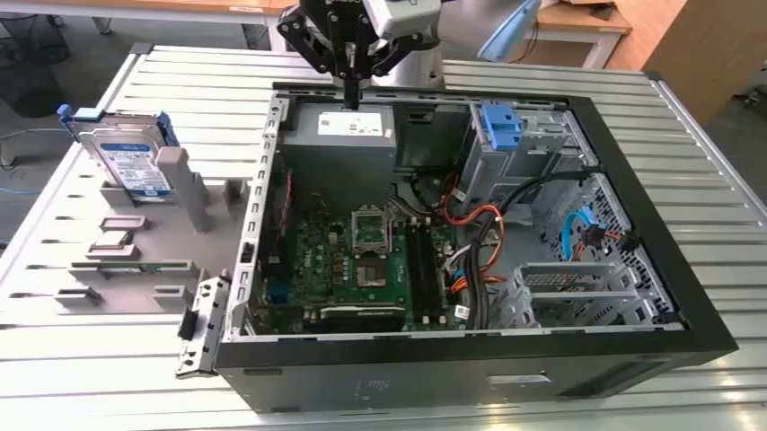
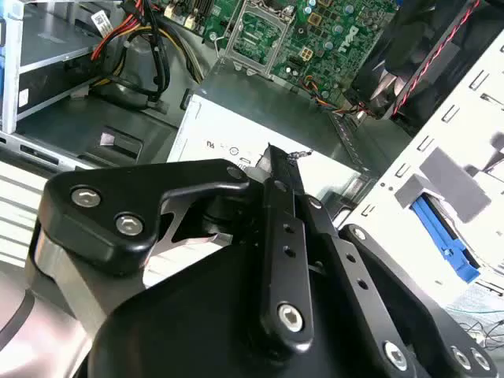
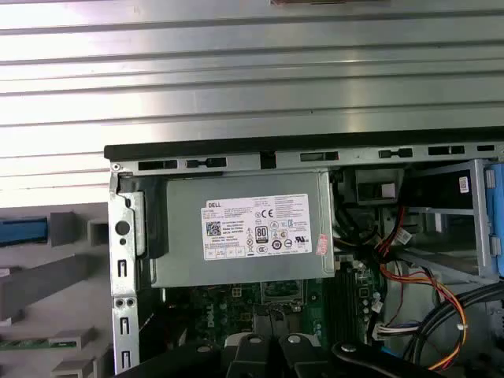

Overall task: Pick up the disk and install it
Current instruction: 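Reach for the disk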

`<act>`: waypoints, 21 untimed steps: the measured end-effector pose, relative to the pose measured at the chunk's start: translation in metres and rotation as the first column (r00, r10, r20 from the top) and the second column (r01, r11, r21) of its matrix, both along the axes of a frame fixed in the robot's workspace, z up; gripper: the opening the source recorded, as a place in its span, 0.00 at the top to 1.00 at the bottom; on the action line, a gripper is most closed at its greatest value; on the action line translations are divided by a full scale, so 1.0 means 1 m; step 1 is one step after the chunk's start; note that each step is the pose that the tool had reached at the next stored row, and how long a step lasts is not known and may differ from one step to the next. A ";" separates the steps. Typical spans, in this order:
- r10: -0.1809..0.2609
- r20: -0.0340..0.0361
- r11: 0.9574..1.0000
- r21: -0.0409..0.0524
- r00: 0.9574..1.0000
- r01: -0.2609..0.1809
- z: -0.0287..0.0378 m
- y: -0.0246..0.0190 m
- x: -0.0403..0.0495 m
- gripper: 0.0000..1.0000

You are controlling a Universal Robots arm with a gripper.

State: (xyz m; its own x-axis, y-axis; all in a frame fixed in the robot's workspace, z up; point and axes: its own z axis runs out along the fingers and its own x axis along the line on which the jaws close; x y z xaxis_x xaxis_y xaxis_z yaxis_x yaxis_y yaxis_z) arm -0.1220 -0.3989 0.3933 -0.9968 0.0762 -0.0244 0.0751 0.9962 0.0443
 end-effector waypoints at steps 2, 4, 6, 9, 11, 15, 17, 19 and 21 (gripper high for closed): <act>0.000 0.000 1.000 0.000 1.000 0.000 0.0000 0.0000 0.0000 0.89; 0.000 0.000 1.000 0.000 1.000 0.000 0.0000 0.0000 0.0000 0.89; 0.000 0.000 1.000 0.000 1.000 0.000 0.0000 0.0001 -0.0005 0.89; 0.000 0.000 1.000 0.000 1.000 0.000 -0.0001 0.0000 -0.0018 0.89; 0.000 0.000 1.000 0.000 1.000 0.000 -0.0002 0.0000 -0.0025 0.89; 0.000 0.000 1.000 0.000 1.000 0.000 -0.0002 0.0000 -0.0031 0.89; 0.000 0.000 1.000 0.000 1.000 0.000 -0.0002 0.0000 -0.0033 0.89; 0.000 0.000 1.000 0.000 1.000 0.000 -0.0002 0.0000 -0.0035 0.89; 0.000 0.000 1.000 0.000 1.000 0.000 -0.0002 0.0000 -0.0036 0.89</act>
State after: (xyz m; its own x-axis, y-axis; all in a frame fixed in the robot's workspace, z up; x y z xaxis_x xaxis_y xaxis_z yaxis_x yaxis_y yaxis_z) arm -0.1255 -0.3989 0.3931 -0.9968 0.0762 -0.0247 0.0751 0.9962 0.0444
